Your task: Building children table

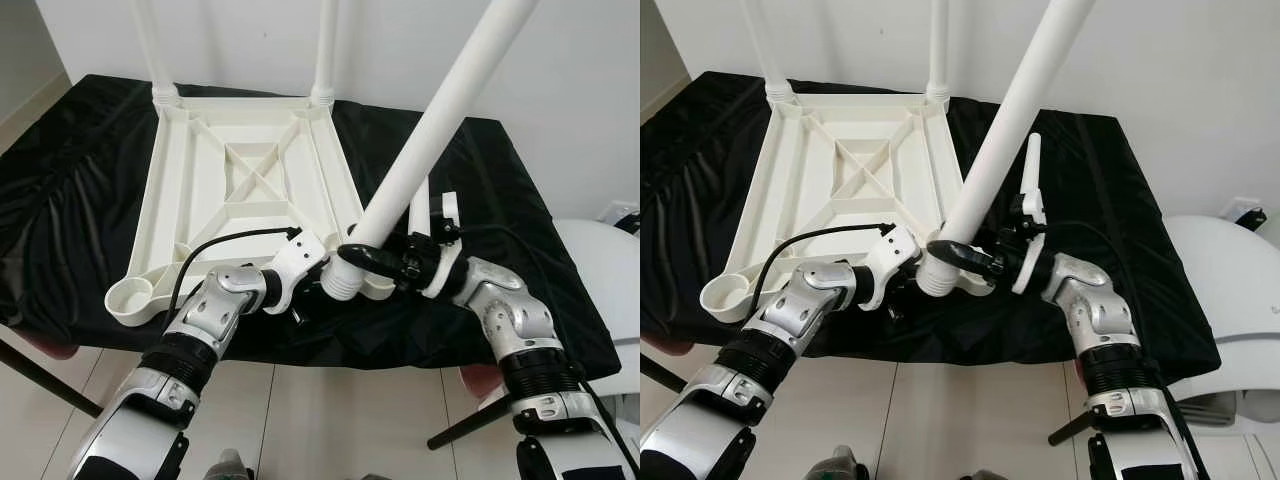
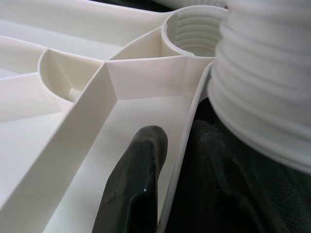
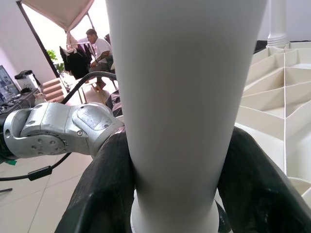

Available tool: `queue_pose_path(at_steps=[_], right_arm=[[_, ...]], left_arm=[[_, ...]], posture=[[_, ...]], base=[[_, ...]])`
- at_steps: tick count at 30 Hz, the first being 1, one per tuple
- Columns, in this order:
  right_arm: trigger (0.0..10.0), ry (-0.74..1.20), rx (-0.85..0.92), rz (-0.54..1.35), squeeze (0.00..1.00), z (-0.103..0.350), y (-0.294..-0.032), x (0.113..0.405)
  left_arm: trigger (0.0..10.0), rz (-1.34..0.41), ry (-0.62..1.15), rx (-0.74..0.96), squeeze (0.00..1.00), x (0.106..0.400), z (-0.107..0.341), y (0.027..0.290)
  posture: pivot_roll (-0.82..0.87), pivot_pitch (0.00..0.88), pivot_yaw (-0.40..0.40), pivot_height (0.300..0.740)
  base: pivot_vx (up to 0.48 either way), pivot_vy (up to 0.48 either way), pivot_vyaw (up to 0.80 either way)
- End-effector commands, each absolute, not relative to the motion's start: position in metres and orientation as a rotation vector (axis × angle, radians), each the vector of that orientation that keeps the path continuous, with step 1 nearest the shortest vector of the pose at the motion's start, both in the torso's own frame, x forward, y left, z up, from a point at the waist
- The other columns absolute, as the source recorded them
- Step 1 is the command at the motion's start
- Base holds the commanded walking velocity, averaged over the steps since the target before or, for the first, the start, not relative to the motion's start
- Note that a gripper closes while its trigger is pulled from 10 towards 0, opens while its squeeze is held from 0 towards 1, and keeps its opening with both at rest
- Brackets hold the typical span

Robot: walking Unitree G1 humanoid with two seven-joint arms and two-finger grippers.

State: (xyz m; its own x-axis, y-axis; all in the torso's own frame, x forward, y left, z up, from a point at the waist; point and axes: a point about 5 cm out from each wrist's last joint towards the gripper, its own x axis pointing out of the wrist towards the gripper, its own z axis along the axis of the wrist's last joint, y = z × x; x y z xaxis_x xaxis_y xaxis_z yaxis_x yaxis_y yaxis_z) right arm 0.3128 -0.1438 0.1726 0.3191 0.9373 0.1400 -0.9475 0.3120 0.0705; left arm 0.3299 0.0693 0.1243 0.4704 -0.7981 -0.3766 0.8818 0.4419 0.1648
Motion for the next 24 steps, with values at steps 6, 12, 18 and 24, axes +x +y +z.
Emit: queue_pose_path(at_steps=[6, 12, 18, 24], right_arm=[[0.0, -0.094, 0.125, 1.246, 0.0, 0.175, -0.145, 0.316], [10.0, -0.101, 0.098, 1.137, 0.0, 0.178, -0.15, 0.33], [10.0, -0.125, 0.114, 1.05, 0.0, 0.183, -0.158, 0.339], [10.0, -0.148, 0.103, 0.974, 0.0, 0.187, -0.167, 0.346]], left_arm=[[10.0, -1.048, 0.196, 0.37, 0.0, 0.335, 0.14, 0.066], [10.0, -1.046, 0.195, 0.369, 0.0, 0.335, 0.14, 0.066], [10.0, -1.047, 0.194, 0.373, 0.0, 0.335, 0.14, 0.066], [10.0, -1.054, 0.202, 0.362, 1.0, 0.334, 0.139, 0.066]], posture=[[0.02, 0.0, -0.036, 0.74], [0.02, 0.0, -0.033, 0.74], [0.02, 0.0, -0.032, 0.74], [0.02, 0.0, -0.029, 0.74]], base=[[0.0, 0.0, 0.0], [0.0, 0.0, 0.0], [0.0, 0.0, 0.0], [0.0, 0.0, 0.0]])
